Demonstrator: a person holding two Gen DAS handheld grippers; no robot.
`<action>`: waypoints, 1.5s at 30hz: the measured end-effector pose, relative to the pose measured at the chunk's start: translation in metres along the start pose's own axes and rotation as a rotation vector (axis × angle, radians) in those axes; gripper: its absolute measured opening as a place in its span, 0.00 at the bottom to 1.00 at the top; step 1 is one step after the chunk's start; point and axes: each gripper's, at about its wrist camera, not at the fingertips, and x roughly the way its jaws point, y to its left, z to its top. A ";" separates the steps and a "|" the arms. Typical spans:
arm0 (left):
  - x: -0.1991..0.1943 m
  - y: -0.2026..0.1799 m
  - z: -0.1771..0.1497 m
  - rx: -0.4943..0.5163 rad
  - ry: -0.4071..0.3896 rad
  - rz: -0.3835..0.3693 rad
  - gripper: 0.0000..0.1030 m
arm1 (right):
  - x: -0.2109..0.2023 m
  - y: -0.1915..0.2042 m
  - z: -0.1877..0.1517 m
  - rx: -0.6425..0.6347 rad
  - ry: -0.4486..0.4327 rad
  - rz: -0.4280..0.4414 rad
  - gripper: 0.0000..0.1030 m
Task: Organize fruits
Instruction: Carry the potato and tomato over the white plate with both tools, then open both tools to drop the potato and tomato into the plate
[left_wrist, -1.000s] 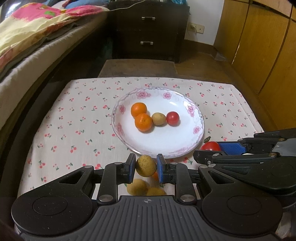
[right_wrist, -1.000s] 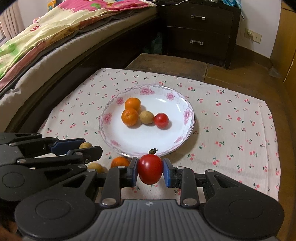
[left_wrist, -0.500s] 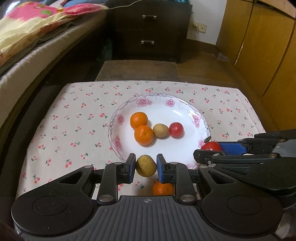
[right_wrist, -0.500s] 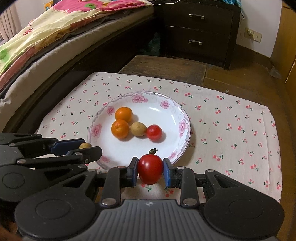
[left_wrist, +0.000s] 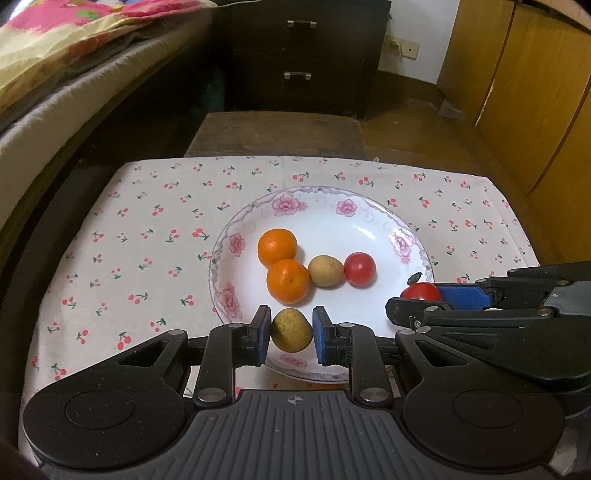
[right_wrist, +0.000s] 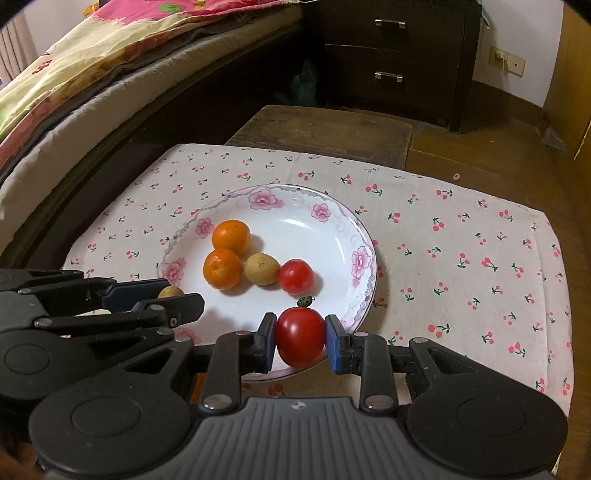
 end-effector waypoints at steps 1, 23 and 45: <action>0.001 0.000 0.000 -0.002 0.000 0.000 0.29 | 0.001 0.000 0.000 0.000 -0.001 0.000 0.29; 0.014 0.001 0.002 -0.009 0.019 0.004 0.29 | 0.014 -0.005 0.001 0.017 0.002 0.005 0.30; 0.014 0.002 0.003 -0.022 0.012 0.005 0.35 | 0.014 -0.008 0.002 0.024 -0.012 -0.003 0.30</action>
